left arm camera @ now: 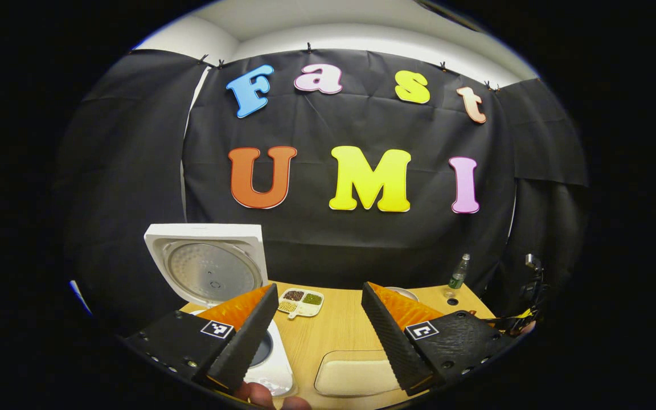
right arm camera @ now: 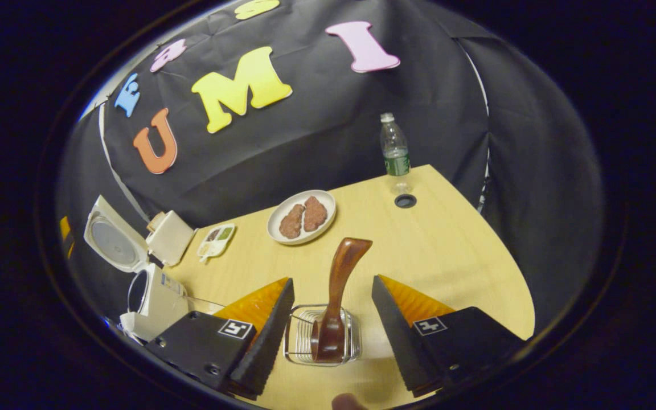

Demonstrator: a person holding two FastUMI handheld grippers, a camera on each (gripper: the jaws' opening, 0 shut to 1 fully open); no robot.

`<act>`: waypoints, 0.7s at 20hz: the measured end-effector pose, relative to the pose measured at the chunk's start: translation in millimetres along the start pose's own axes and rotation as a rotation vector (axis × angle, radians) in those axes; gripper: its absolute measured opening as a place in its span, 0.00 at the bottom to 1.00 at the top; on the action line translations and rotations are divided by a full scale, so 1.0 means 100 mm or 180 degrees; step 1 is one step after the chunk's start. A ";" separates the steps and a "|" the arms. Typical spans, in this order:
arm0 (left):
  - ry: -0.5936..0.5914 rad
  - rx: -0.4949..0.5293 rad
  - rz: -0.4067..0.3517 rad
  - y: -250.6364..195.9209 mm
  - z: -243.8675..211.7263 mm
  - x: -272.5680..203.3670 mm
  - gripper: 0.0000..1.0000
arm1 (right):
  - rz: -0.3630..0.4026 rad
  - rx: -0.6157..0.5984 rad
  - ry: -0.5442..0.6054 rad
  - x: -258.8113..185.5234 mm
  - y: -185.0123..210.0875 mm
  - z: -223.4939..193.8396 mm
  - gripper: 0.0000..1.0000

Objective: Close the left gripper, press the button to open the rice cooker; take a wooden spoon from the chopstick holder with the right hand, scoop a spoonful of rice and pour it into the rice cooker, then put the wooden spoon back into the chopstick holder.

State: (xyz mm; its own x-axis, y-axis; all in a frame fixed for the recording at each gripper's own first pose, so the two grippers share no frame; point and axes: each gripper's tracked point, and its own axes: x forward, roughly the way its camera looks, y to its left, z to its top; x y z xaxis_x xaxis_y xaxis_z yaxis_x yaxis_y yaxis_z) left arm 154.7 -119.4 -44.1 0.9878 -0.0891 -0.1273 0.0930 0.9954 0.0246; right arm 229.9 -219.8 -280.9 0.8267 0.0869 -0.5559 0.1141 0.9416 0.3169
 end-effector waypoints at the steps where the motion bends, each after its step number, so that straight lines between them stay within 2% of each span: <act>1: 0.0009 0.0021 0.0033 0.00 -0.02 0.04 0.94 | 0.0036 0.0029 0.0048 0.12 -0.01 -0.02 0.83; 3: 0.0025 0.0042 0.0102 0.01 -0.03 0.11 0.94 | 0.0099 0.0112 0.0176 0.32 -0.03 -0.09 0.69; 4: 0.0045 0.0045 0.0130 0.01 -0.05 0.13 0.94 | 0.0127 0.0145 0.0225 0.40 -0.03 -0.13 0.72; 5: 0.0057 0.0046 0.0170 0.03 -0.05 0.15 0.94 | 0.0142 0.0164 0.0258 0.46 -0.04 -0.12 0.60; 6: 0.0072 0.0043 0.0183 0.02 -0.06 0.16 0.94 | 0.0155 0.0179 0.0270 0.49 -0.04 -0.11 0.62; 9: 0.0081 0.0051 0.0211 0.08 -0.06 0.19 0.94 | 0.0187 0.0124 0.0282 0.48 0.00 -0.12 0.27; 10: 0.0074 0.0037 0.0205 0.07 -0.06 0.19 0.94 | 0.0156 0.0112 0.0286 0.47 -0.01 -0.11 0.23; 14: 0.0039 -0.0008 0.0164 0.15 -0.05 0.09 0.94 | 0.0088 0.0219 0.0204 0.27 0.03 -0.08 0.19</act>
State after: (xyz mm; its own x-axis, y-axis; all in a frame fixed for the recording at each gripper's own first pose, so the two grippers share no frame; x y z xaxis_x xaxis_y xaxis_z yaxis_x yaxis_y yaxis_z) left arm 163.9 -105.6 -49.6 0.9897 -0.0375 -0.1380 0.0418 0.9987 0.0290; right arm 248.5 -211.7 -301.3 0.7934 0.1353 -0.5934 0.1312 0.9141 0.3838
